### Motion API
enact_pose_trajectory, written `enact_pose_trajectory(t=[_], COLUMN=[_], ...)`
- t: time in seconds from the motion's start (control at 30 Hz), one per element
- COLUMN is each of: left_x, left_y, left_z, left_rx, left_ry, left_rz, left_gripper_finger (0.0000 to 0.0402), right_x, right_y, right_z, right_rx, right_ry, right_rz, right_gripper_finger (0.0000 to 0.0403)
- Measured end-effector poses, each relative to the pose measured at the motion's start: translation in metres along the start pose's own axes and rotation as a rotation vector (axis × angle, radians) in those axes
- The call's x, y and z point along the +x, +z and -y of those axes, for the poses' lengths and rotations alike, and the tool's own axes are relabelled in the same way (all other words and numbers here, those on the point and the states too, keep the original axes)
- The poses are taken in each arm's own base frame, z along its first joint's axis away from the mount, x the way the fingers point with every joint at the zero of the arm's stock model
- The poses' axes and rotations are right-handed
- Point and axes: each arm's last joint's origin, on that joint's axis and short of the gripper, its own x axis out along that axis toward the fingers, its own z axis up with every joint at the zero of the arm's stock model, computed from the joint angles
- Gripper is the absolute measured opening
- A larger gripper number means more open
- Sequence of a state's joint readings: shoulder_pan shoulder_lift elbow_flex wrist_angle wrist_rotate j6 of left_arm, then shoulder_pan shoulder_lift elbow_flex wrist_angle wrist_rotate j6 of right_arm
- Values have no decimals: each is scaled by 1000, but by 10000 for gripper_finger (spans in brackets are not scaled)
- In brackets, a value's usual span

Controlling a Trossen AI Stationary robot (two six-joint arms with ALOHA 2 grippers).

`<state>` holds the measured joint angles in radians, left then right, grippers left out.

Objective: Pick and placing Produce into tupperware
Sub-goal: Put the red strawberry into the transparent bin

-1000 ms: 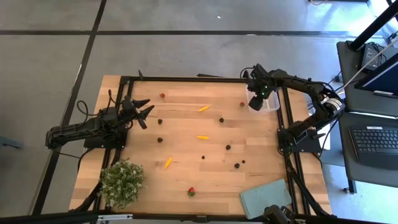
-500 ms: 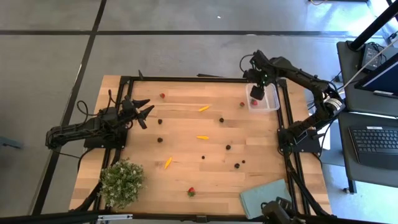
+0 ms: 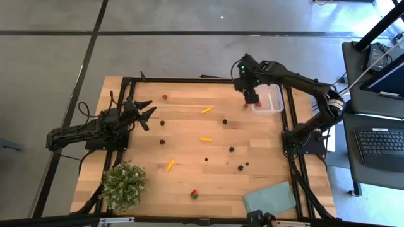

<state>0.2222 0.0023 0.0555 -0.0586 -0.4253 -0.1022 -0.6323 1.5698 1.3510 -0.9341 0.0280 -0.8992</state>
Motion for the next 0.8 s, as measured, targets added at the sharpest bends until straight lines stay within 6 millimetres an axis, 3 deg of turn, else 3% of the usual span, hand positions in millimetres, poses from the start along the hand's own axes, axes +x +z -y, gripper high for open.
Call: enact_pose_trajectory(t=[0.47,0.63,0.8], left_x=[0,0,0], left_y=[0,0,0], left_z=[0,0,0], left_rx=[0,0,0], left_ry=[0,0,0], left_rz=[0,0,0], left_gripper_finger=[179,179,179], right_x=[72,85,89], right_y=[-1,-3,-3], right_z=[-8,-11,-10], right_rx=[-5,7,156], right_ry=[273,320,303], right_rz=[-164,-206,-228], right_gripper_finger=[166,166,161])
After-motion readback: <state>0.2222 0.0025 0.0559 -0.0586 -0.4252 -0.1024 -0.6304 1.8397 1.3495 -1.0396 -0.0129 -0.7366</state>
